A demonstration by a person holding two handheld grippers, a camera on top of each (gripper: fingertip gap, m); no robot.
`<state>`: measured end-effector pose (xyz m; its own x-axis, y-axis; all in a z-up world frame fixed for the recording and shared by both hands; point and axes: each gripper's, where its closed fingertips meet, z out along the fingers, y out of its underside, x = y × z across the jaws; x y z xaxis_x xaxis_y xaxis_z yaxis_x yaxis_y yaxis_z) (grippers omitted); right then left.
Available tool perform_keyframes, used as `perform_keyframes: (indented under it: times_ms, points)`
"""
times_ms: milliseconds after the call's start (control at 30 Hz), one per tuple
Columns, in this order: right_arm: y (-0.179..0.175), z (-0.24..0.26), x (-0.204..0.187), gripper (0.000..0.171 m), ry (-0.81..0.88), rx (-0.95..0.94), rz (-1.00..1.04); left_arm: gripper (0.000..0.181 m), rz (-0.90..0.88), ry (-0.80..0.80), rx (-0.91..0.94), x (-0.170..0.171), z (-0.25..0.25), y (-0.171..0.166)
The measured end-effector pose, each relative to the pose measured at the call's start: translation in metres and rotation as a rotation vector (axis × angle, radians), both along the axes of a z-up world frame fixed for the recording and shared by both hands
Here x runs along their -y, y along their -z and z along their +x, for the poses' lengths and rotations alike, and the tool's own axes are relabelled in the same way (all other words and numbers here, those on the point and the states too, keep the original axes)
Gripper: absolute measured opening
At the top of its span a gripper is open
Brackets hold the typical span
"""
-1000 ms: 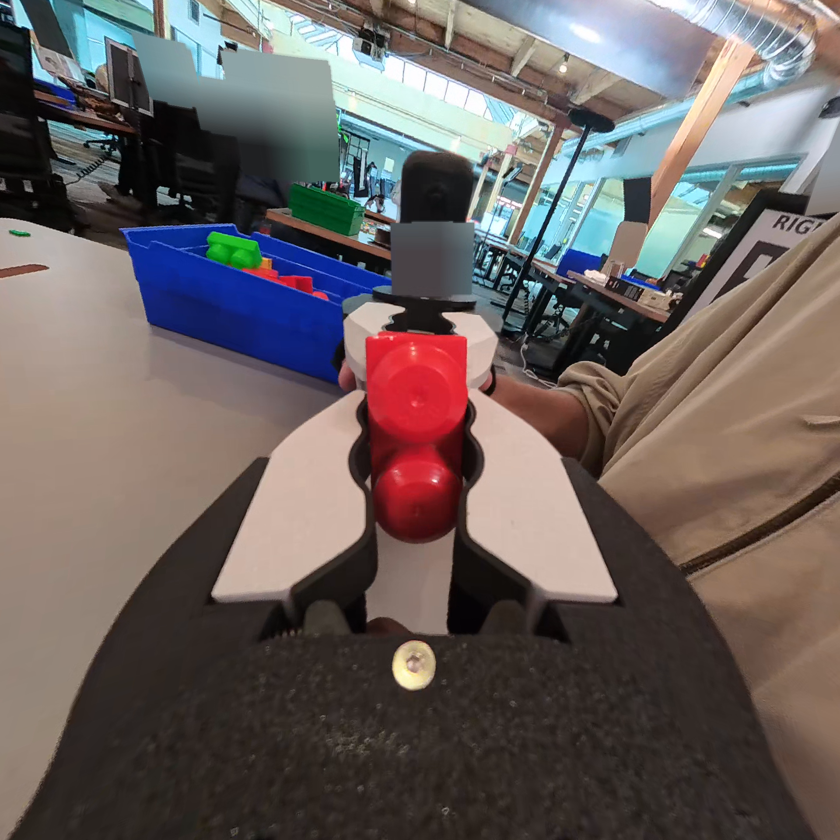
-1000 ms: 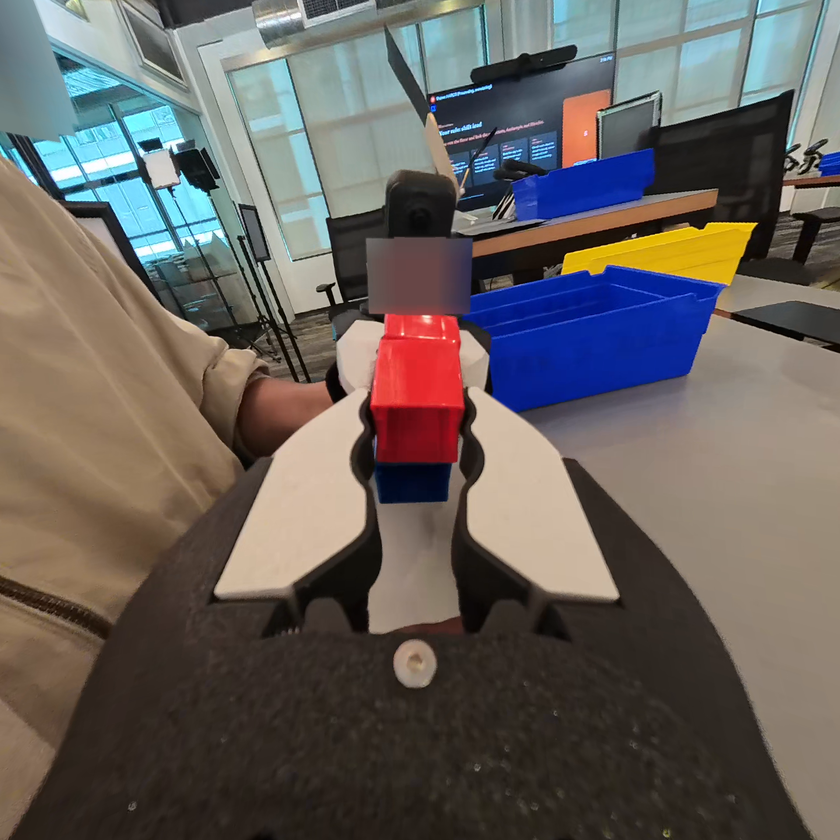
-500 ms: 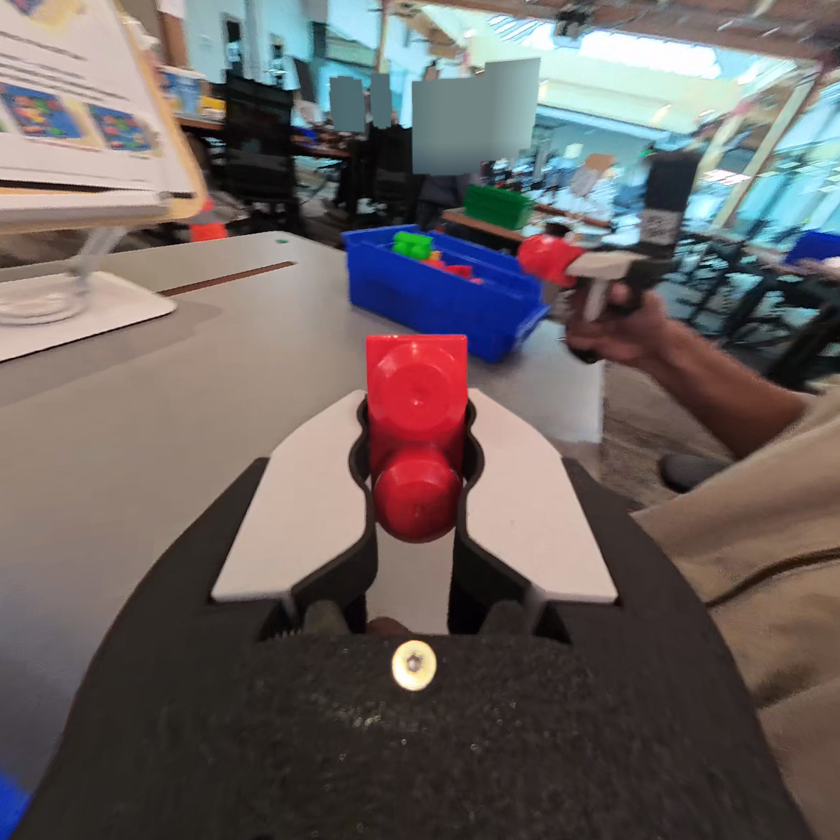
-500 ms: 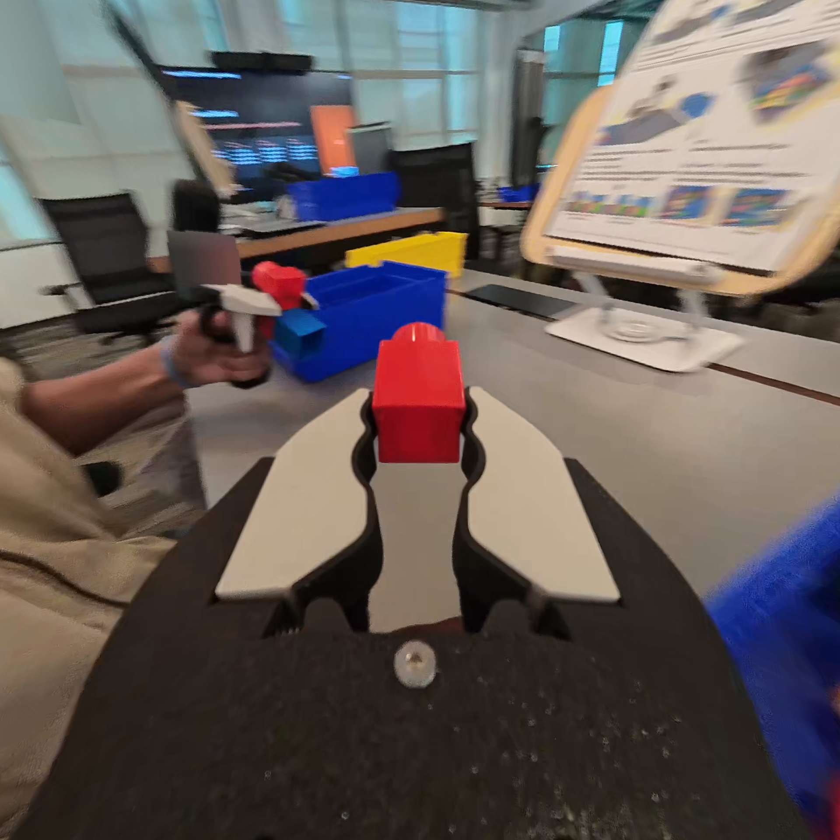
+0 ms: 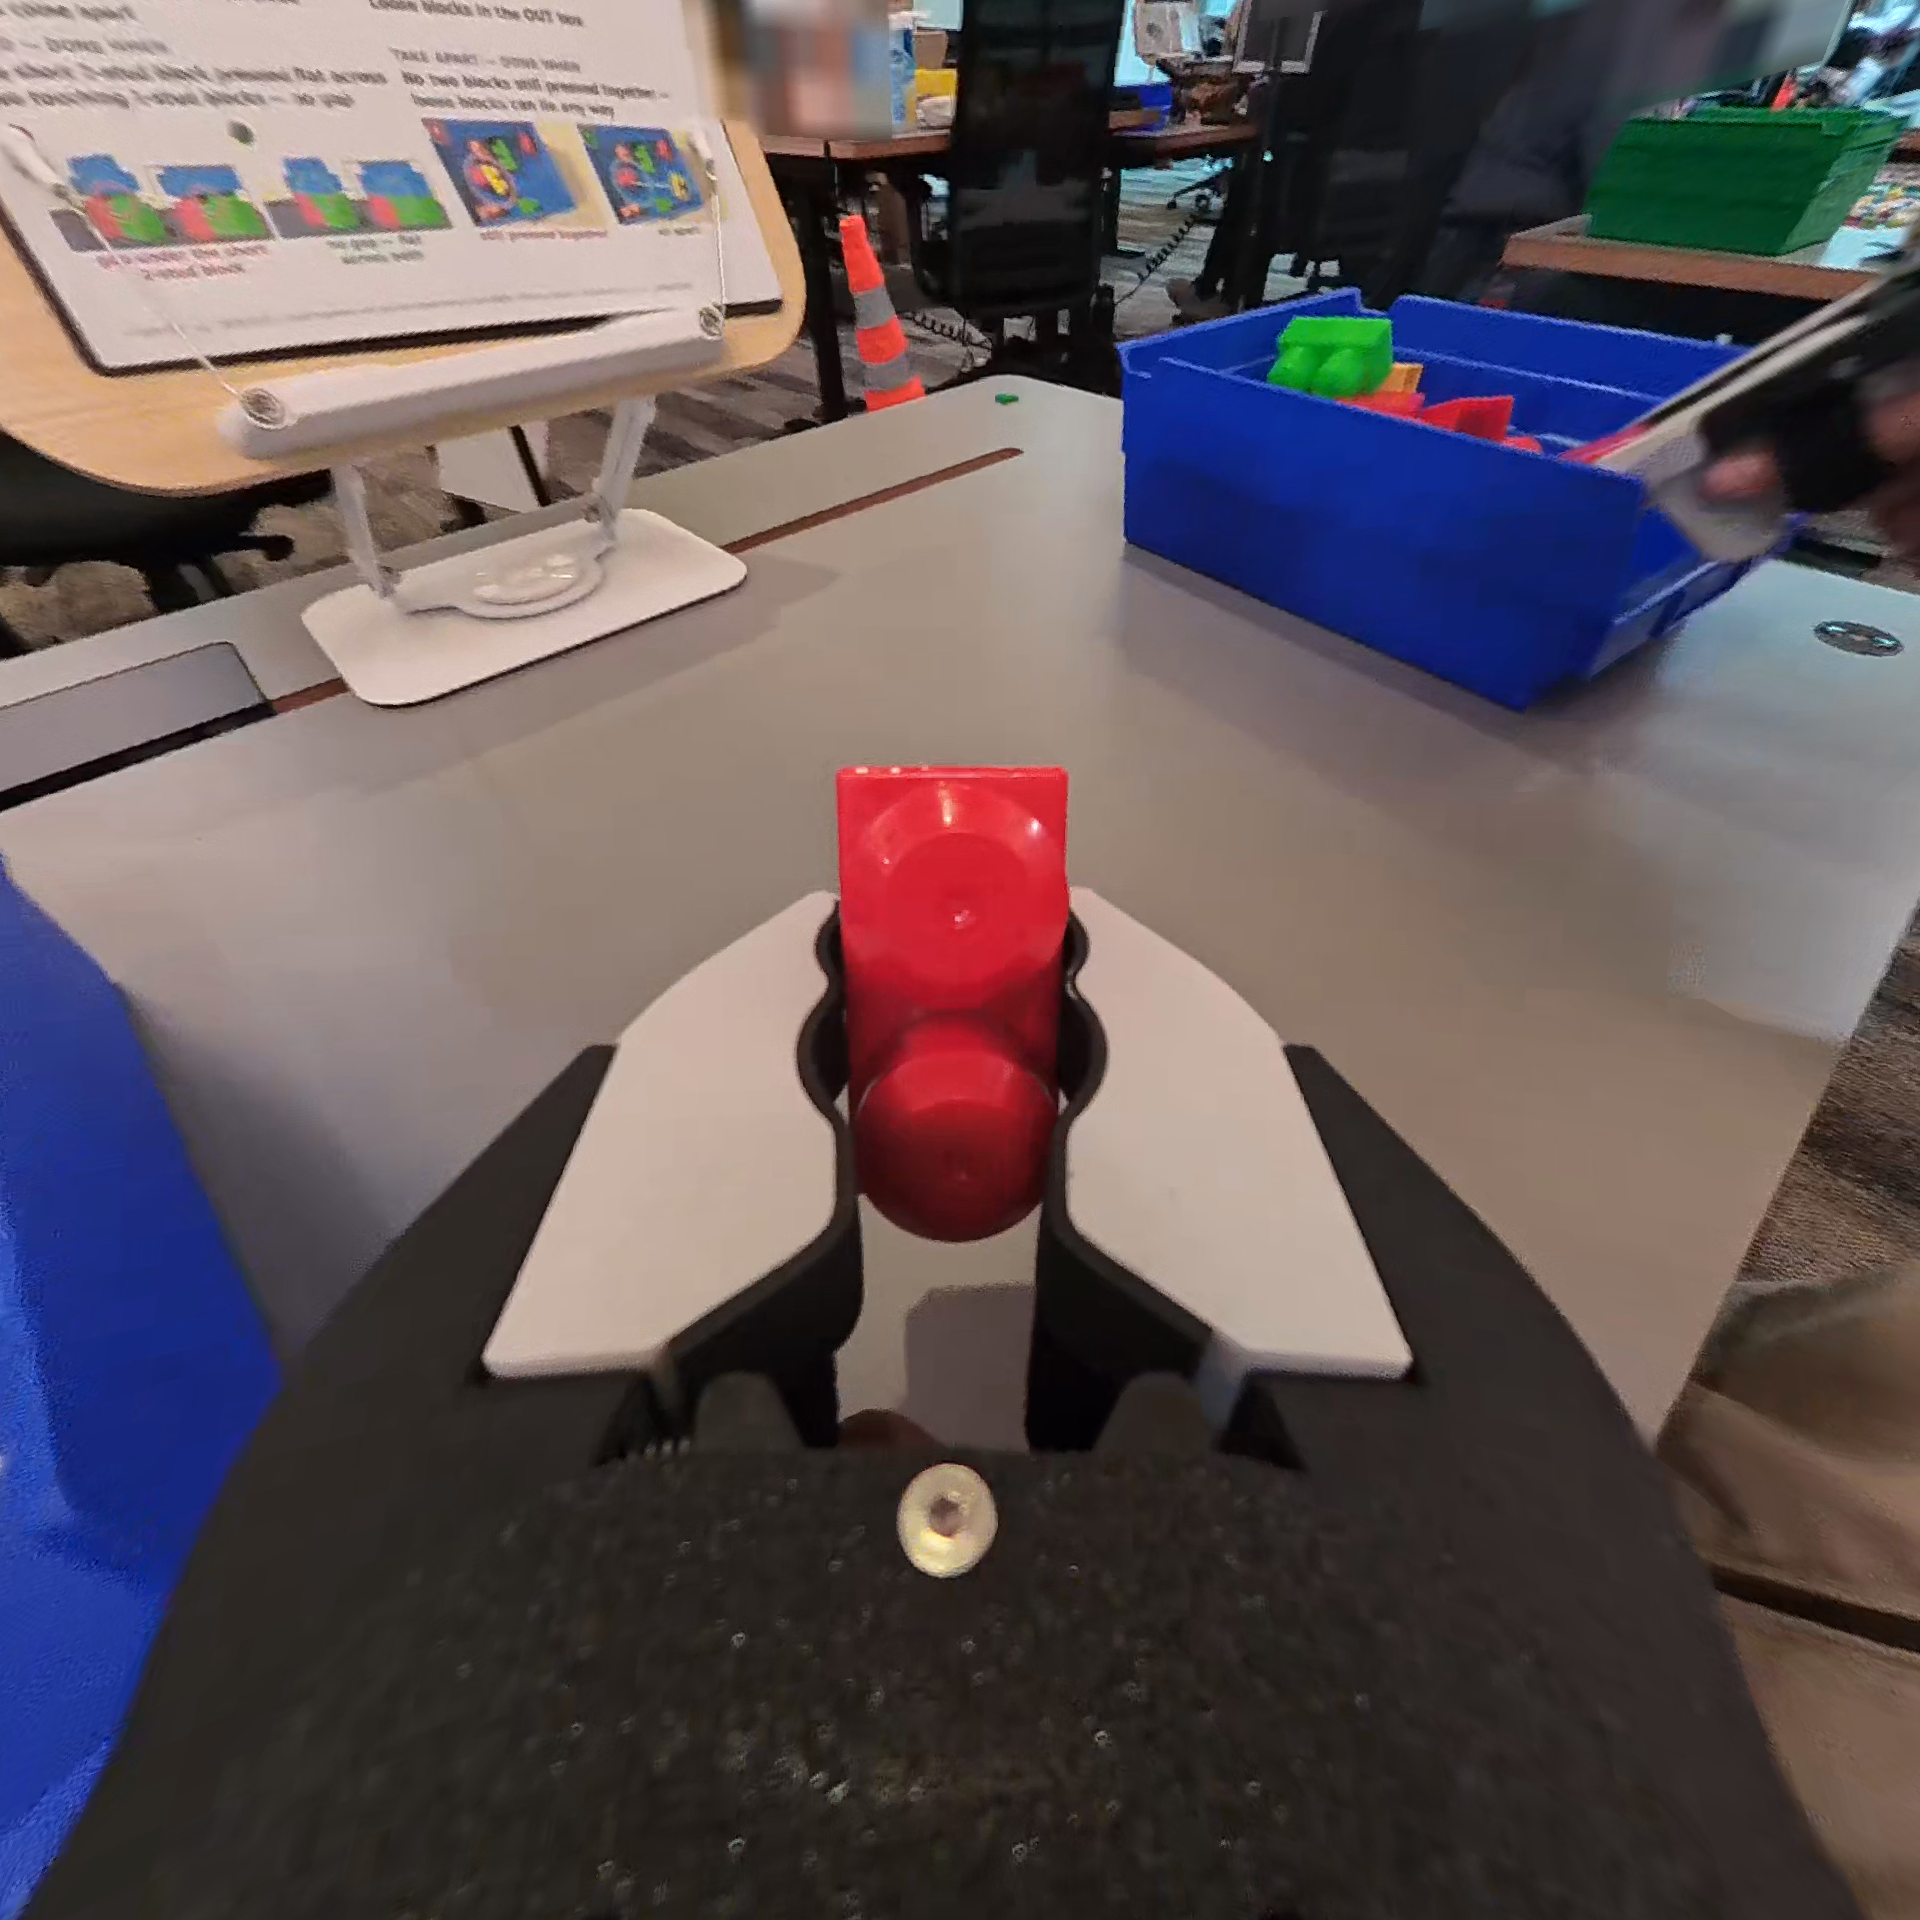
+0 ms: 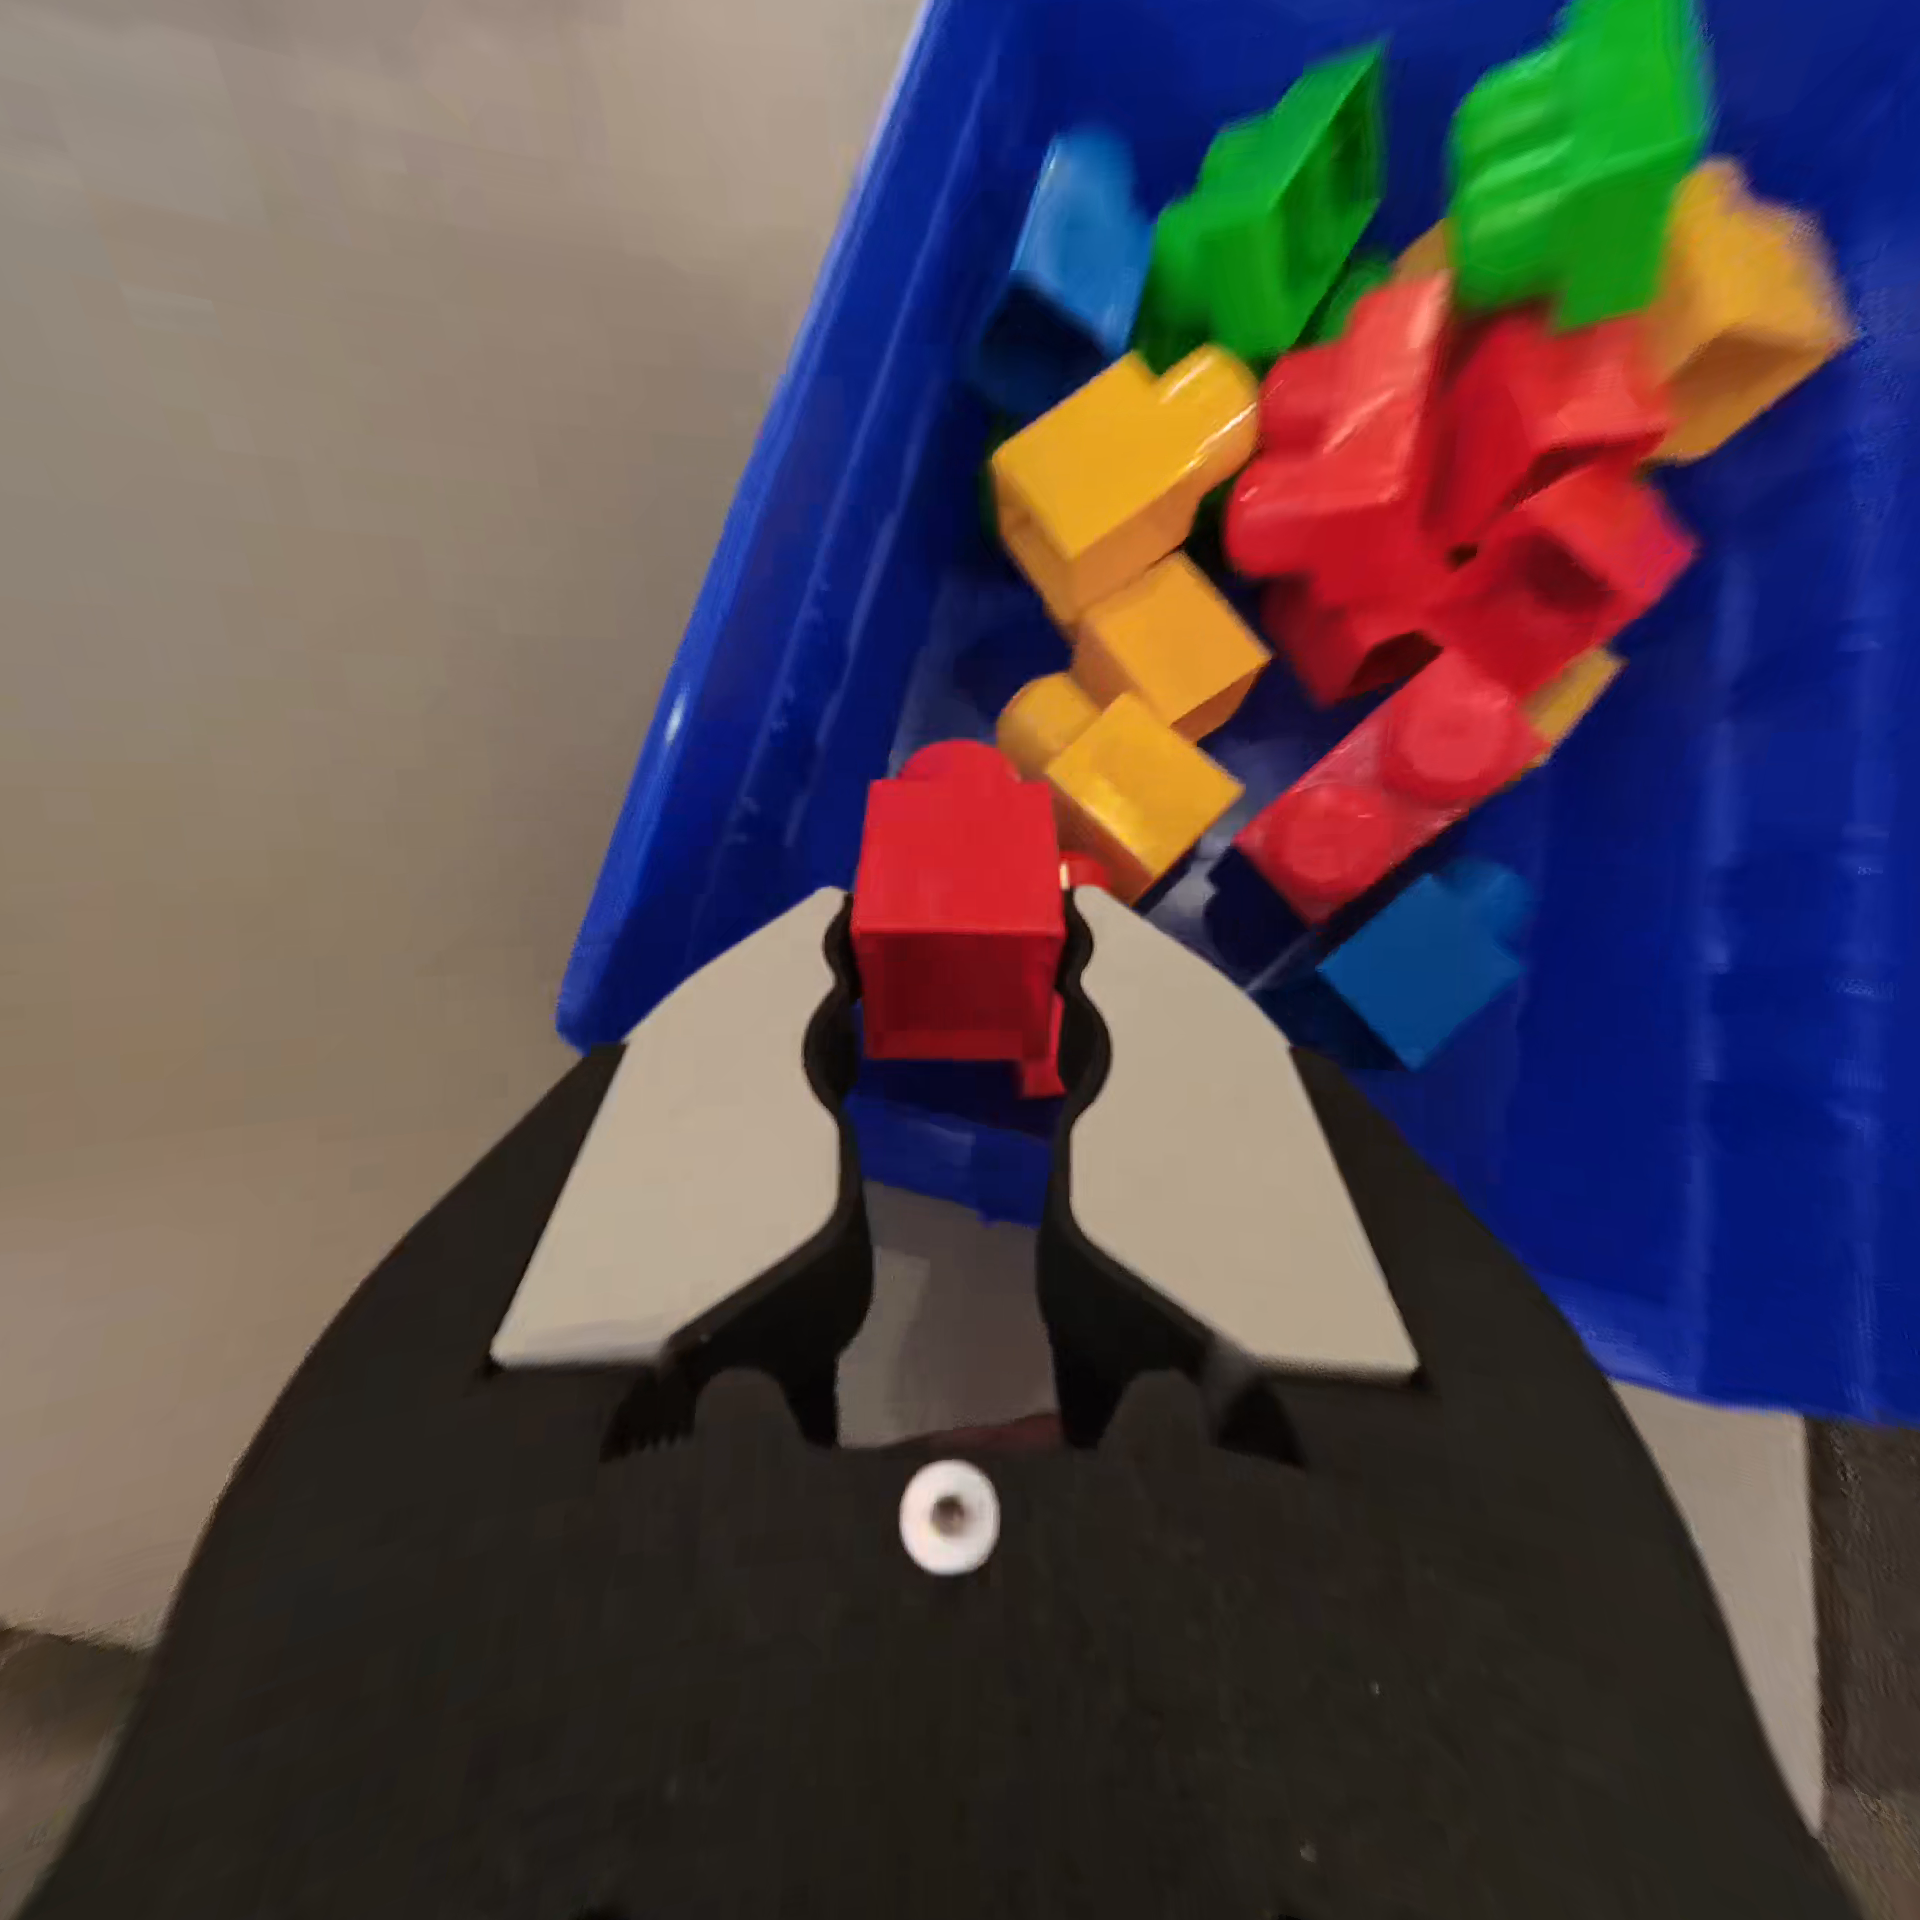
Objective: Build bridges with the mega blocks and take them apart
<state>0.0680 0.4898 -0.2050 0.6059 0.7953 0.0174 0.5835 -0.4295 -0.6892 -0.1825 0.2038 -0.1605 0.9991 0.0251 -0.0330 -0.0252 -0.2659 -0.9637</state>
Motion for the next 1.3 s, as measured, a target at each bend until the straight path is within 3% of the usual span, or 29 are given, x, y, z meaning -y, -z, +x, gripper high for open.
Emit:
perform_keyframes:
  times_ms: [133, 400, 433, 533, 633, 733, 800, 967, 1100, 1300]
  points:
    - [0.031, -0.007, -0.001, 0.036, -0.049, 0.151, -0.123, 0.036, -0.01, 0.032, 0.0, -0.001, 0.01, 0.003]
    - [0.034, -0.003, -0.003, 0.037, -0.044, 0.233, -0.128, 0.036, -0.01, 0.066, -0.001, -0.001, 0.019, 0.001]
    - [0.032, 0.0, -0.004, 0.047, -0.033, 0.239, -0.101, 0.036, -0.01, 0.068, 0.006, -0.001, 0.019, 0.001]
    - [0.007, 0.005, -0.001, 0.061, -0.004, 0.18, 0.013, 0.036, 0.002, 0.052, 0.03, 0.0, 0.014, -0.002]
    - [-0.045, 0.0, 0.016, 0.065, 0.008, 0.014, 0.238, 0.036, 0.012, 0.009, 0.022, 0.002, 0.004, -0.005]
    - [-0.097, -0.025, 0.06, 0.064, -0.05, -0.252, 0.494, 0.036, 0.005, -0.067, -0.025, 0.005, -0.012, -0.006]
    - [-0.109, -0.044, 0.095, 0.065, -0.076, -0.389, 0.598, 0.036, -0.001, -0.14, -0.054, 0.007, -0.024, -0.005]
    - [-0.076, -0.09, 0.151, 0.066, -0.119, -0.471, 0.641, 0.036, 0.01, -0.228, -0.076, 0.013, -0.034, -0.004]
    - [-0.053, -0.105, 0.16, 0.072, -0.113, -0.477, 0.552, 0.036, 0.019, -0.241, -0.07, 0.018, -0.034, -0.003]
    - [-0.049, -0.108, 0.163, 0.071, -0.155, -0.49, 0.503, 0.036, 0.009, -0.182, -0.04, 0.015, -0.029, 0.0]
